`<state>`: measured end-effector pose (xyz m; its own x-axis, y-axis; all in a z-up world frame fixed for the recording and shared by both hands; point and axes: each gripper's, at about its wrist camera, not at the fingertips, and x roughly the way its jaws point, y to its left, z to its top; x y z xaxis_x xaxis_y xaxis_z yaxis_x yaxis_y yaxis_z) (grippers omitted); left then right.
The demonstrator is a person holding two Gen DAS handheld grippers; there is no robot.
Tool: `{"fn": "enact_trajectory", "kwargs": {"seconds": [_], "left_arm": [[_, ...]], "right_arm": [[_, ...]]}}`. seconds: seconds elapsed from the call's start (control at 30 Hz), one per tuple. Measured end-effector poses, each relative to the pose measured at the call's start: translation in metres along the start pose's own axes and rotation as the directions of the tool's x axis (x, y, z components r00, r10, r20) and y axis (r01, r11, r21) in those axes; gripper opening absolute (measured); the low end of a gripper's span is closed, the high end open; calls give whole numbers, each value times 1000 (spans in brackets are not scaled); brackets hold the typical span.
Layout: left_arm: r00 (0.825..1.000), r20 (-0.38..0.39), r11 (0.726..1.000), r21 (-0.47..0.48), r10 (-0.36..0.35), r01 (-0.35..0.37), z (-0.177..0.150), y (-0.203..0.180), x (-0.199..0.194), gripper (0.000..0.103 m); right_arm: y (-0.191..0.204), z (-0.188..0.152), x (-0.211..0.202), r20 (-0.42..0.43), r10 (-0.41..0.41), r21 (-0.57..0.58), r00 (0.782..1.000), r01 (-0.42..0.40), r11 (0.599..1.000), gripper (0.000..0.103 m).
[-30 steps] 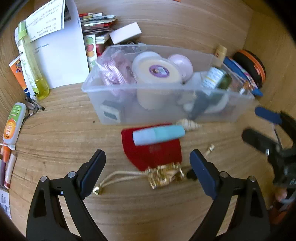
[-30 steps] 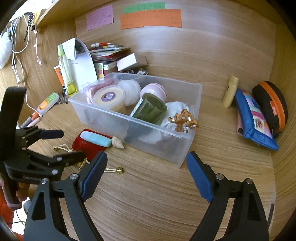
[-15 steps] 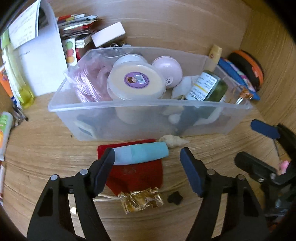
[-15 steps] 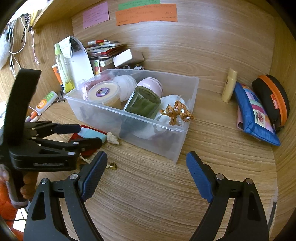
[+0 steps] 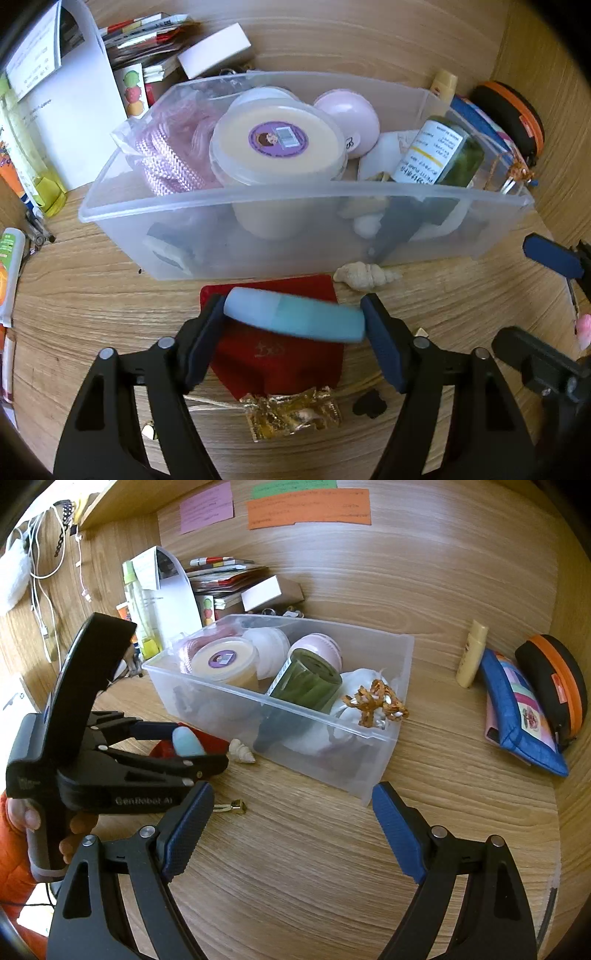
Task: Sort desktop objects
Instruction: 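Grasp the light blue tube with the left gripper while the right gripper approaches the seashell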
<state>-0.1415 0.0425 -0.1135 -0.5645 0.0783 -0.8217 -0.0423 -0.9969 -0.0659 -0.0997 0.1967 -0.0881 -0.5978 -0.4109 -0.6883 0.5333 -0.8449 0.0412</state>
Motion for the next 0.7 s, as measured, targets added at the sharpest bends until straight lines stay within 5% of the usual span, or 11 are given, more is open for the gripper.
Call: {"fn": "enact_trajectory", "kwargs": {"seconds": [0.5, 0.7], "left_arm": [[993, 114, 998, -40, -36, 41, -19, 41, -41, 72], [987, 152, 996, -62, -47, 57, -29, 63, -56, 72]], "right_arm": [[18, 9, 27, -80, 57, 60, 995, -53, 997, 83], [34, 19, 52, -134, 73, 84, 988, -62, 995, 59]]}}
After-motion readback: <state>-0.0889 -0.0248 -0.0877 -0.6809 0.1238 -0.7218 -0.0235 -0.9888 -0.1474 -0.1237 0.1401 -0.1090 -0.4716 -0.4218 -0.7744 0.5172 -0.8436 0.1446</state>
